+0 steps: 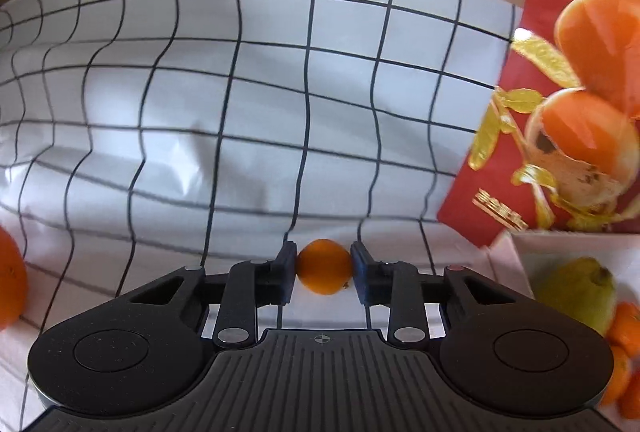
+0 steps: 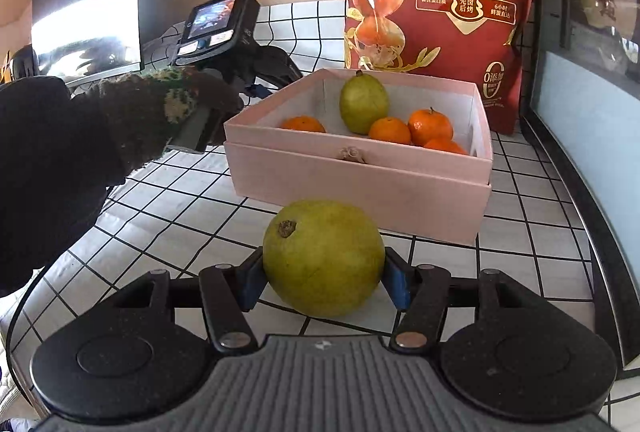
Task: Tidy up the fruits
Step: 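Carry the tangerine in the left gripper and the pear in the right toward the box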
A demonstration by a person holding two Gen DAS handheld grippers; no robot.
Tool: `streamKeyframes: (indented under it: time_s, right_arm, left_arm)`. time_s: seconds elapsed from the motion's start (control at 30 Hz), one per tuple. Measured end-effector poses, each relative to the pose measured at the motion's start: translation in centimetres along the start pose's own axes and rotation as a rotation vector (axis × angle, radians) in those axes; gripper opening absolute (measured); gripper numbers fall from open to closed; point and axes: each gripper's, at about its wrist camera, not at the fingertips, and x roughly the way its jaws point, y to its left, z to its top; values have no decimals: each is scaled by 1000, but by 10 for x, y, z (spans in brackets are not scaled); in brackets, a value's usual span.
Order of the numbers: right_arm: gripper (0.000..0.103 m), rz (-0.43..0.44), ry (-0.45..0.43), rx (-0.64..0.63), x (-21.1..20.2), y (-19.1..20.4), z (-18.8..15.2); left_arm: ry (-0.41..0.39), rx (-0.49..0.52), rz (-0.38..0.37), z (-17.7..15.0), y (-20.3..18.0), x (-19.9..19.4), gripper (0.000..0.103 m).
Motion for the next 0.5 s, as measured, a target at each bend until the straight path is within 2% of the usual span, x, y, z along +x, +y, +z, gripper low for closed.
streamKeyframes:
  time_s: [0.17, 0.27, 0.37, 0.5]
  right_arm:
    - [60, 14, -4, 39, -1, -7, 0]
    - [60, 14, -7, 53, -1, -9, 1]
    - [62, 4, -6, 49, -1, -8, 0]
    - [75, -15, -7, 37, -1, -5, 1]
  left_arm:
    - [-93, 76, -83, -37, 10, -75, 34]
    - [-136, 78, -188, -69, 14, -131, 34]
    - [-104, 72, -251, -108, 8, -174, 34]
    - [-39, 59, -348, -156, -2, -197, 34]
